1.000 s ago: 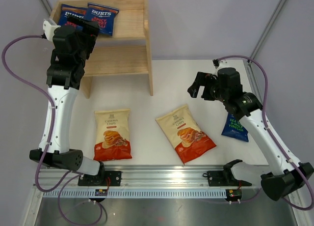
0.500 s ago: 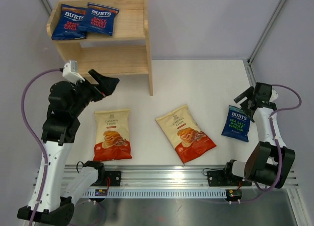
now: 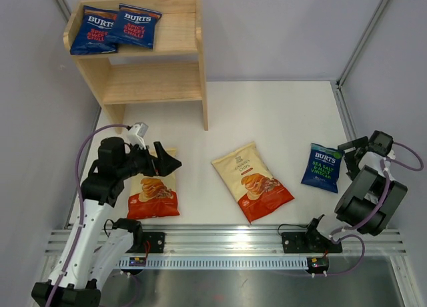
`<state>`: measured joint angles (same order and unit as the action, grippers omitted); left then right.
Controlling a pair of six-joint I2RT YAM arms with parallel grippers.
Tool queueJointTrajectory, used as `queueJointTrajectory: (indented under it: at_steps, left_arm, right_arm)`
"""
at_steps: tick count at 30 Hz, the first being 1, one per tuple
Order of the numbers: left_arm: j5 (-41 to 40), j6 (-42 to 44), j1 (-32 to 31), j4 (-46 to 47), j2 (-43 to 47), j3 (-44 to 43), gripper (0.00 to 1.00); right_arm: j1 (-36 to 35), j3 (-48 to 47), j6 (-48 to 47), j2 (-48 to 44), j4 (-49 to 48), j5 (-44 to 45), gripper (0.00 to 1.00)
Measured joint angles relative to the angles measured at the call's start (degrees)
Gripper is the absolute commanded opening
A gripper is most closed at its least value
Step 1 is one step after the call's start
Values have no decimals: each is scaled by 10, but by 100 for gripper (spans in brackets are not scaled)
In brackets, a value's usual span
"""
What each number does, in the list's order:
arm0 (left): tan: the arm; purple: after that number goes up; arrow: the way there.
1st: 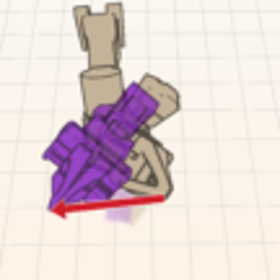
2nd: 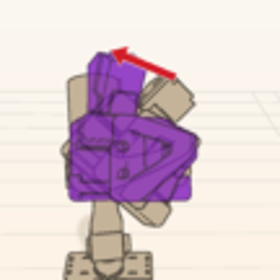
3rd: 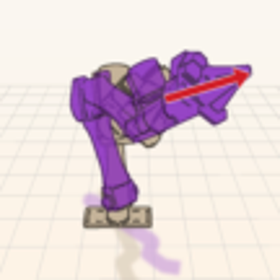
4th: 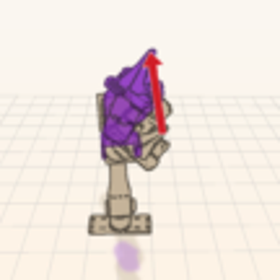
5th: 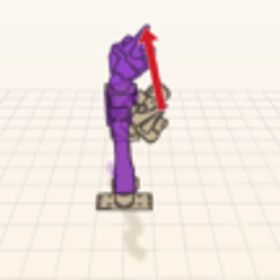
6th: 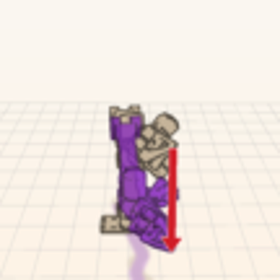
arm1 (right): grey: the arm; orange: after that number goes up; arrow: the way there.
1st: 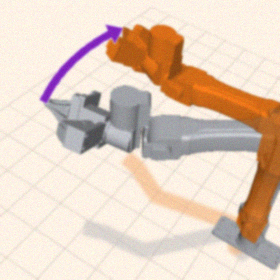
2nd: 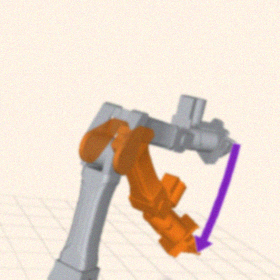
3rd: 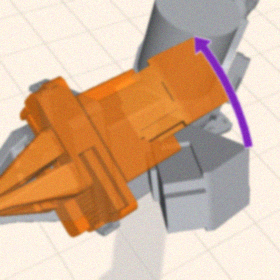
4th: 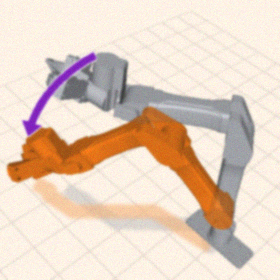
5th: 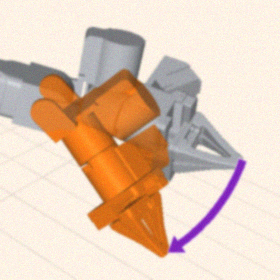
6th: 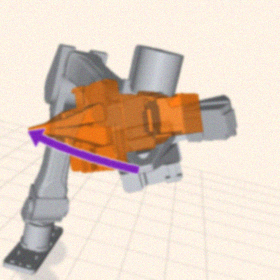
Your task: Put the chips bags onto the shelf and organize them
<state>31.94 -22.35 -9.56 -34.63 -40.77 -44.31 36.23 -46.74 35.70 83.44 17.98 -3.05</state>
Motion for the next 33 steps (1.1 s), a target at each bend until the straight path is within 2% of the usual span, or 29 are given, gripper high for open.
queueJointTrajectory:
  at_steps: [6, 9, 10, 16, 18, 19, 20, 29, 33]
  left_arm:
    - [-7, 16, -36, 1, 46, 1, 99]
    - [-10, 21, -67, 0, 66, 1, 99]
    - [-13, 22, -73, 0, 72, 1, 99]
    - [-35, 25, -76, 0, 93, 1, 99]
    - [-39, 25, -76, -1, 92, 1, 99]
    - [-40, 25, -76, -2, 92, 1, 99]
    - [-42, 25, -76, -2, 92, 1, 99]
    - [-57, 25, -76, -5, 87, 1, 99]
    - [-64, 24, -76, -5, 66, 1, 99]
  right_arm:
    - [0, -6, -28, 75, -64, -62, 91]
    - [1, -6, -43, 90, -87, -87, 74]
    - [1, -5, -45, 92, -89, -96, 63]
    - [1, -3, -55, 101, -68, -116, 35]
    - [-1, 1, -56, 101, -63, -119, 23]
    - [-2, 2, -56, 101, -61, -123, 16]
    - [-3, 3, -57, 101, -60, -127, 0]
    - [-41, 35, -33, 67, -63, -160, 0]
    - [-118, 40, 0, -12, -49, -129, 0]
